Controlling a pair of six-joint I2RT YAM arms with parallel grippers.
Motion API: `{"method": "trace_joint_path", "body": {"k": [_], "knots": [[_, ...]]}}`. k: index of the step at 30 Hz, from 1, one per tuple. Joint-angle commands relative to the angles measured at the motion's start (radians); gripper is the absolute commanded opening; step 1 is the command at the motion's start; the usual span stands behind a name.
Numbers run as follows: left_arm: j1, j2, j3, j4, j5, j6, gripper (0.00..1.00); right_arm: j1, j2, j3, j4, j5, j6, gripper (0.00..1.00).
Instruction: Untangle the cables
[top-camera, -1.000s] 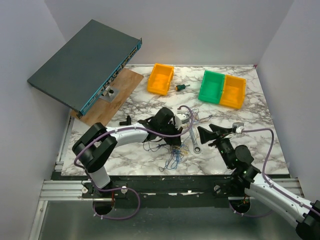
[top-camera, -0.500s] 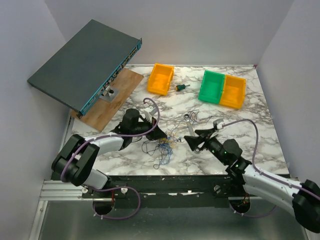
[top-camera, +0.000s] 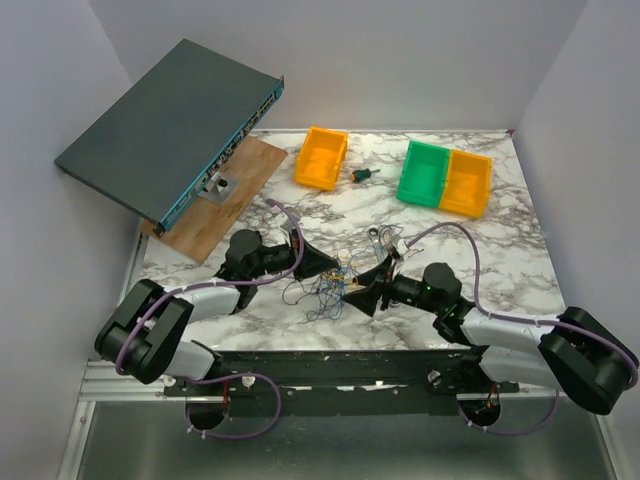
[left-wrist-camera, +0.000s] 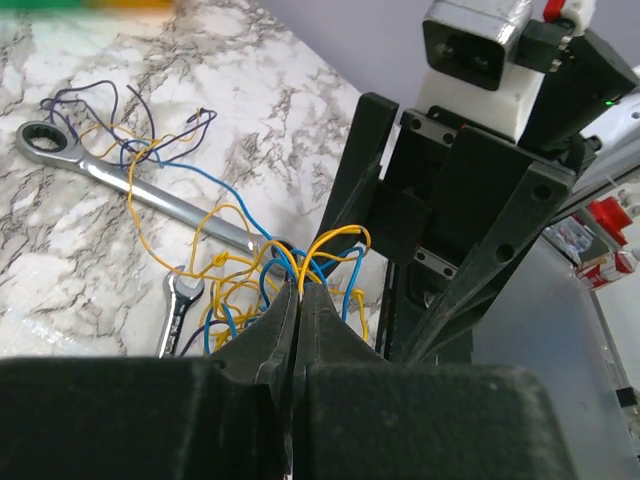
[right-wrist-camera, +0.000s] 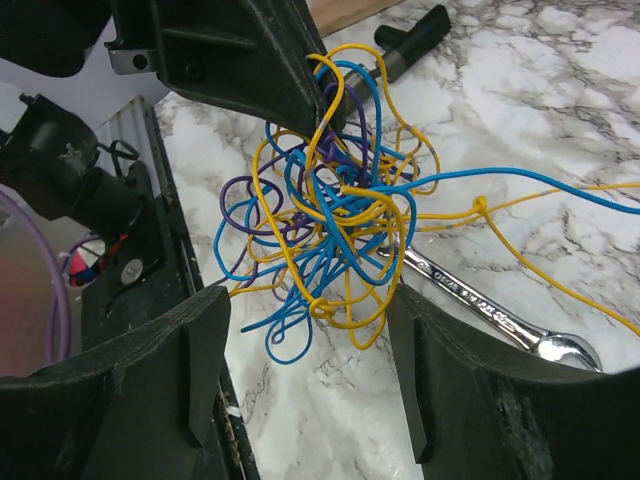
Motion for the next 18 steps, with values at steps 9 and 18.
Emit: {"method": "trace_joint_path", "body": {"k": [9, 18], "knots": [[-0.009, 0.09, -0.041, 0.421, 0.103, -0.172, 0.0, -0.002, 0.068, 0.05, 0.075, -0.071, 0.031, 0.67], [-0.019, 0.006, -0.046, 0.242, 0.033, -0.058, 0.0, -0.002, 0.054, 0.06, 0.022, 0.01, 0.025, 0.06]]}}
